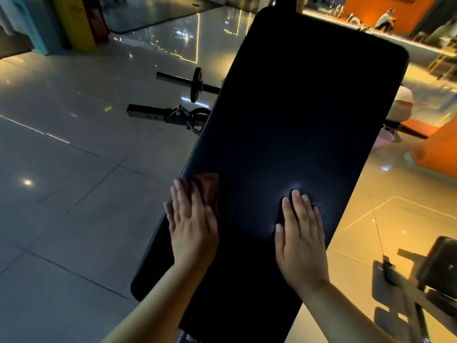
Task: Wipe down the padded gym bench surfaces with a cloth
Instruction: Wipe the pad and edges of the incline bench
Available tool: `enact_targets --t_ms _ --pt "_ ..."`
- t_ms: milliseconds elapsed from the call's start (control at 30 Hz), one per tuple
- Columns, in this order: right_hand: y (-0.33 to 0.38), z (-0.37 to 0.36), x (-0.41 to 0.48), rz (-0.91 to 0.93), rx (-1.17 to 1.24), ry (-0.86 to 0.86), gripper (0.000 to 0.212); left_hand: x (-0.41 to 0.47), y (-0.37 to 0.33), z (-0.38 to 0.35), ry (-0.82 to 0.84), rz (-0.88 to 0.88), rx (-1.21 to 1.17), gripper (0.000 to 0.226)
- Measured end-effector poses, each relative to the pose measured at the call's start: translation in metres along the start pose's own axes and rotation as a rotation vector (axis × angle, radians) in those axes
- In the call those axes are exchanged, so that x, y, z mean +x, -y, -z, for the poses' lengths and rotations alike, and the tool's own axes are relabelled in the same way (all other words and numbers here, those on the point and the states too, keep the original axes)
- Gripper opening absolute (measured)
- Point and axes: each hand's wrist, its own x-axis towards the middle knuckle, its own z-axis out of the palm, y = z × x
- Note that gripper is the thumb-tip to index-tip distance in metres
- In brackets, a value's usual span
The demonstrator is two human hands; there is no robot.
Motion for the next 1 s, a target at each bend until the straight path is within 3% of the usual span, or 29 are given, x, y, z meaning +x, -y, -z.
enact_targets --t_ms 67,233,300,333,400,467,500,567,667,800,867,900,967,1000 --pt "-0.002 0.004 0.001 0.011 0.004 0.018 0.054 0.004 -0.021 -0.004 -0.007 0.033 -0.086 0.052" --pt "-0.029 0.019 0.014 0.213 -0.052 0.034 0.053 -0.058 -0.043 -0.021 0.099 -0.580 0.072 0.061" --pt "-0.045 0.024 0.023 0.293 -0.061 0.042 0.052 -0.055 -0.024 -0.018 0.072 -0.627 0.141 0.059" --pt "-0.053 0.025 0.028 0.310 -0.057 0.044 0.052 -0.048 -0.016 -0.017 0.042 -0.562 0.180 0.058" --pt "-0.061 0.025 0.033 0.322 -0.025 0.055 0.053 -0.029 -0.012 -0.015 -0.018 -0.268 0.181 0.059" --pt "-0.063 0.022 0.033 0.323 0.003 0.042 0.053 -0.017 -0.032 -0.016 -0.076 0.027 0.065 0.062" --pt "-0.063 0.020 0.032 0.320 0.021 0.038 0.052 -0.018 -0.050 -0.019 -0.087 0.094 0.013 0.063" --pt "-0.065 0.019 0.032 0.344 0.061 0.039 0.052 -0.029 -0.084 -0.028 -0.077 0.051 -0.027 0.063" --pt "-0.085 0.028 0.047 0.480 0.070 0.053 0.049 -0.065 -0.116 -0.042 -0.009 -0.205 0.059 0.061" --pt "-0.109 0.035 0.071 0.536 0.131 -0.002 0.045 -0.120 -0.100 -0.051 0.031 -0.327 0.270 0.057" --pt "-0.106 0.031 0.071 0.574 0.132 -0.006 0.047 -0.129 -0.076 -0.052 -0.003 -0.137 0.319 0.060" --pt "-0.106 0.028 0.072 0.600 0.136 -0.003 0.048 -0.125 -0.067 -0.052 -0.032 0.047 0.282 0.062" --pt "-0.108 0.026 0.074 0.616 0.157 0.005 0.050 -0.108 -0.065 -0.051 -0.095 0.454 0.075 0.066" --pt "-0.109 0.026 0.075 0.619 0.168 0.008 0.050 -0.102 -0.075 -0.051 -0.113 0.566 -0.013 0.068"
